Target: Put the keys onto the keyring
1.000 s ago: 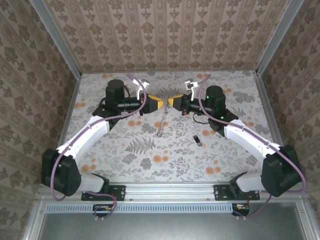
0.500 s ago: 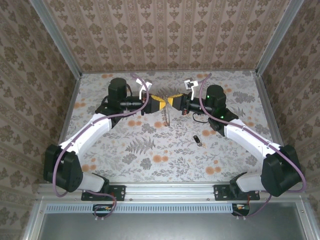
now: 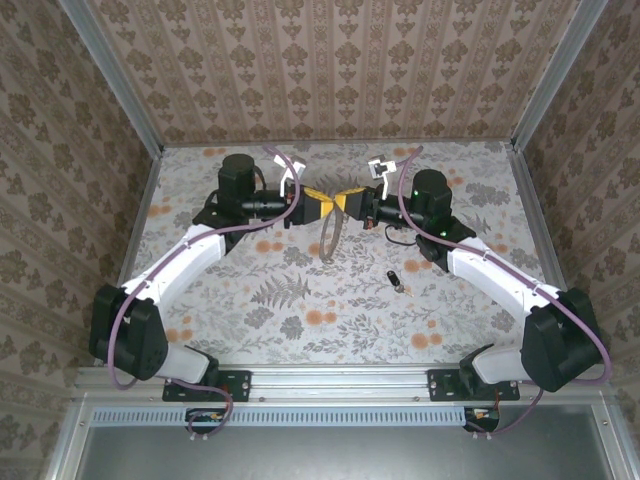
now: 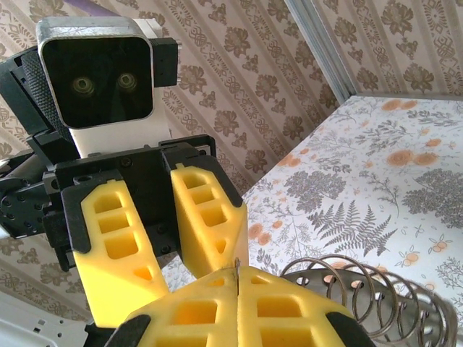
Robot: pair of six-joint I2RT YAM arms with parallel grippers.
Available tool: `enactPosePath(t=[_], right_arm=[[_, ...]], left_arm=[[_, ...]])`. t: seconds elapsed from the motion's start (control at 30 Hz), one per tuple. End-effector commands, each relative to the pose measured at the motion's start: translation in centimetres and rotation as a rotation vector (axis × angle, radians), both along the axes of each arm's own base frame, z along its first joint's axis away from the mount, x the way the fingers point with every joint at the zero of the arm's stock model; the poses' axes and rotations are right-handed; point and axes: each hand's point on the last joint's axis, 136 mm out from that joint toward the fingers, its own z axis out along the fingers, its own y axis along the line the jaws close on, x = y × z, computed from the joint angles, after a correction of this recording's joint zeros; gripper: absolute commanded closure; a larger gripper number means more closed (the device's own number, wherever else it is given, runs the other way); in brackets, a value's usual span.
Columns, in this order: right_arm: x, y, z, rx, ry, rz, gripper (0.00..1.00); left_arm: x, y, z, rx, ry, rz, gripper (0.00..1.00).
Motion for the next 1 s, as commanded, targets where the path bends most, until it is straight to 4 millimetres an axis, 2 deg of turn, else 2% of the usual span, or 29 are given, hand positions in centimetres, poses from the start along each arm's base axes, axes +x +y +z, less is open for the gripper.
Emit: enactPosePath(t=[0.0, 0.23, 0.67, 0.97], right_arm=[[0.2, -0.4, 2.0, 0.032, -0.054, -0.004, 1.00], [0.0, -0.4, 2.5, 0.042, -0.062, 0.006, 1.00], [-0.3, -0.1, 3.4, 0.094, -0.055, 0.037, 1.00], [-0.1, 0.0, 3.3, 0.105, -0.047, 0.040, 1.00]], left_arm=[[0.1, 1.6, 2.2, -0.040, -0.066, 0.032, 0.71], [0.4, 2.5, 2.1, -0.029, -0.067, 0.061, 0.66], [0.7, 1.0, 1.1, -0.024, -0.040, 0.016, 0.64], [0.7, 0.4, 1.4, -0.034, -0.047, 0.003, 0.62]])
